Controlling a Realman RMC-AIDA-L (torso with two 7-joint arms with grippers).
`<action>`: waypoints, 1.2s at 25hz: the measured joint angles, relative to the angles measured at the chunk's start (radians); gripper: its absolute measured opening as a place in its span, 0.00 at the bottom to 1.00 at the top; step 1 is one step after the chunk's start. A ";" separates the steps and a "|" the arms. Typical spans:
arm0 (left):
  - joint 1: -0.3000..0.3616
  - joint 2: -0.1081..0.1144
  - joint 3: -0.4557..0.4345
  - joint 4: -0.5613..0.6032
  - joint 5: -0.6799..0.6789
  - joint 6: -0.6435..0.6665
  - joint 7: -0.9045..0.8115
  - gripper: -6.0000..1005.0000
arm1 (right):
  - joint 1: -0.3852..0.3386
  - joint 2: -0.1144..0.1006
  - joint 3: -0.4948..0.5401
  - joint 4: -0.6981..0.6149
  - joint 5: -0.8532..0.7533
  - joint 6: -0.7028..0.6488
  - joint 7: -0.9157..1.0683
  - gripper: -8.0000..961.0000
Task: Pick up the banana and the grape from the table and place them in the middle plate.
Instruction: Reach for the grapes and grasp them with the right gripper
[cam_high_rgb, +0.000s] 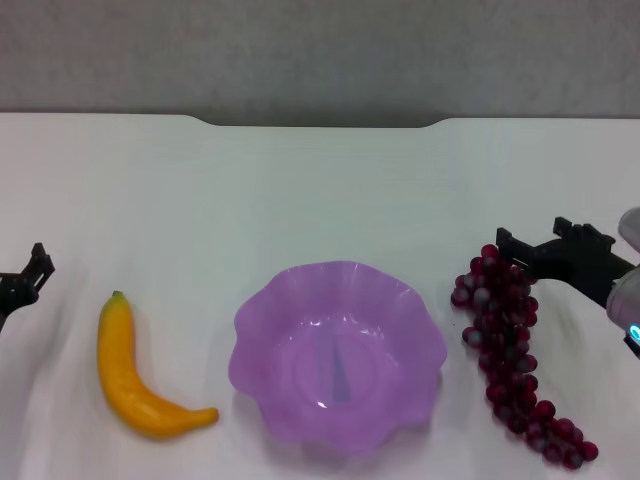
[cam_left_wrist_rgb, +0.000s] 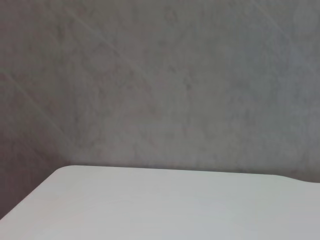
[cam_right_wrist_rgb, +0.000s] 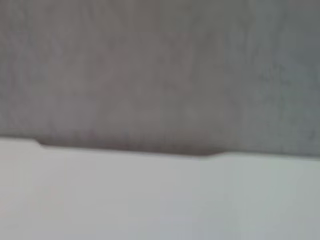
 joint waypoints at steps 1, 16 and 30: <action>0.001 0.000 0.000 0.001 0.000 0.000 0.001 0.90 | -0.015 -0.002 0.035 0.034 -0.027 0.048 -0.003 0.93; -0.011 -0.001 0.000 0.012 0.002 -0.012 -0.004 0.90 | -0.085 0.166 0.758 0.472 -0.201 1.127 -0.264 0.93; -0.011 -0.001 0.001 0.013 0.000 -0.012 -0.007 0.90 | 0.017 0.169 0.791 0.258 -0.200 1.148 -0.292 0.93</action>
